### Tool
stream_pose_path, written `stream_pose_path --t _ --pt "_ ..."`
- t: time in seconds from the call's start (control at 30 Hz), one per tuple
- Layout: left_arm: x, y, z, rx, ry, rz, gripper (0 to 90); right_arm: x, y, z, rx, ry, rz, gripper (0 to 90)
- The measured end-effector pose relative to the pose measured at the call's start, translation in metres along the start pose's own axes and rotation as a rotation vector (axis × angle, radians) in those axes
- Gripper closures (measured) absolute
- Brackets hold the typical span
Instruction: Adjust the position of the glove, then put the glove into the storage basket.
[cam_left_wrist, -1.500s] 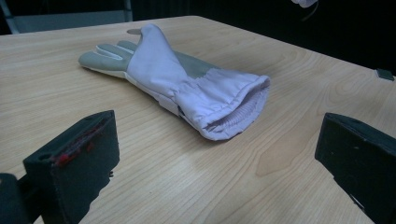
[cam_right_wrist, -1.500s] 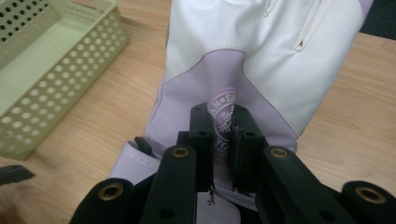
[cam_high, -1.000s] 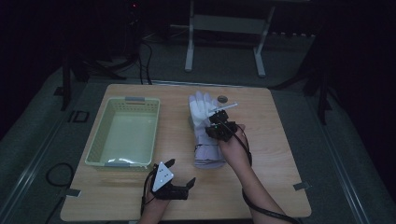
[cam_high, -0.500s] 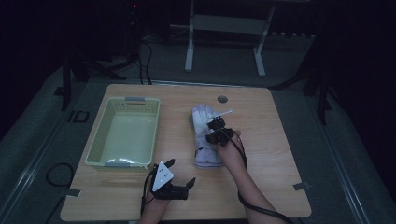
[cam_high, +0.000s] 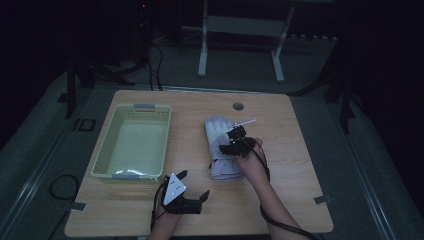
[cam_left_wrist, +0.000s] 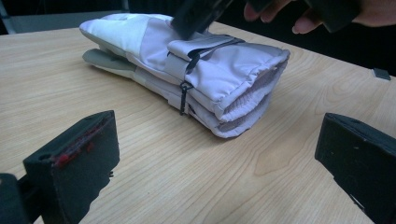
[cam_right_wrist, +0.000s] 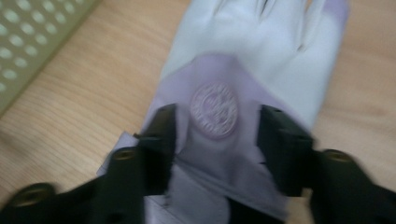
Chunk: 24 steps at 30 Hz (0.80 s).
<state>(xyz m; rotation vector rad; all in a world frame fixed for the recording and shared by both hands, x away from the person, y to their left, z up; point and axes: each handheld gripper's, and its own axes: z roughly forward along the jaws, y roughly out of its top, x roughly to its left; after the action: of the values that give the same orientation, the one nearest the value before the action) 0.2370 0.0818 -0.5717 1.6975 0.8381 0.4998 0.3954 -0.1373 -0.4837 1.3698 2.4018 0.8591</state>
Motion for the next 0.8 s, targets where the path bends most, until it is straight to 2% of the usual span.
stream_pose_path --t 0.1,0.17,0.23,0.3,0.33,0.4,0.43,0.47,0.5,0.53,0.6,0.63,0.67,0.73,0.77,0.8 --pt "0.000 0.000 0.000 0.002 -0.002 -0.002 0.1 -0.005 0.000 -0.007 -0.013 0.010 -0.023 28.7" --pt "0.000 0.000 0.000 0.002 -0.003 0.000 0.1 -0.009 -0.002 -0.015 -0.032 0.046 -0.031 24.1" --pt "-0.001 0.000 0.000 -0.002 -0.009 0.007 0.1 -0.013 -0.005 -0.019 -0.024 0.074 -0.009 17.3" --pt "-0.002 0.000 0.000 0.000 -0.011 0.017 0.1 -0.016 -0.008 -0.022 -0.018 0.105 -0.028 12.3" --pt "-0.002 0.000 0.000 0.001 -0.010 0.018 0.1 -0.017 -0.010 -0.025 -0.037 0.087 -0.047 13.9" --pt "-0.001 0.000 0.001 0.006 -0.003 0.016 0.1 -0.018 -0.012 -0.028 -0.062 0.085 -0.067 13.6" --pt "-0.001 0.000 0.001 0.006 0.002 0.011 0.1 -0.019 -0.014 -0.029 -0.089 0.075 -0.094 13.7" --pt "0.001 0.000 0.001 -0.001 0.004 -0.012 0.1 -0.020 -0.015 -0.031 -0.102 0.068 -0.120 13.9" --pt "0.002 0.001 0.002 0.004 0.003 -0.019 0.1 -0.023 -0.018 -0.032 -0.108 0.068 -0.157 14.3" --pt "0.002 0.001 0.003 0.018 -0.001 -0.021 0.1 -0.024 -0.020 -0.033 -0.119 0.070 -0.173 14.4" --pt "0.002 0.003 0.005 0.049 0.002 -0.006 0.1 -0.026 -0.026 -0.035 -0.134 0.073 -0.192 14.9" --pt "0.002 0.003 0.005 0.049 0.002 -0.006 0.1 -0.026 -0.026 -0.035 -0.134 0.073 -0.192 14.9" --pt "0.002 0.005 0.007 0.065 -0.011 -0.007 0.1 -0.027 -0.029 -0.037 -0.145 0.076 -0.195 14.8" --pt "0.001 0.010 0.007 0.062 -0.024 -0.008 0.1 -0.029 -0.035 -0.039 -0.164 0.063 -0.233 14.4" --pt "0.000 0.016 0.007 0.069 -0.023 0.005 0.1 -0.032 -0.040 -0.042 -0.202 0.039 -0.267 14.4" --pt "0.000 0.016 0.007 0.069 -0.023 0.005 0.1 -0.032 -0.040 -0.042 -0.202 0.039 -0.267 14.4"
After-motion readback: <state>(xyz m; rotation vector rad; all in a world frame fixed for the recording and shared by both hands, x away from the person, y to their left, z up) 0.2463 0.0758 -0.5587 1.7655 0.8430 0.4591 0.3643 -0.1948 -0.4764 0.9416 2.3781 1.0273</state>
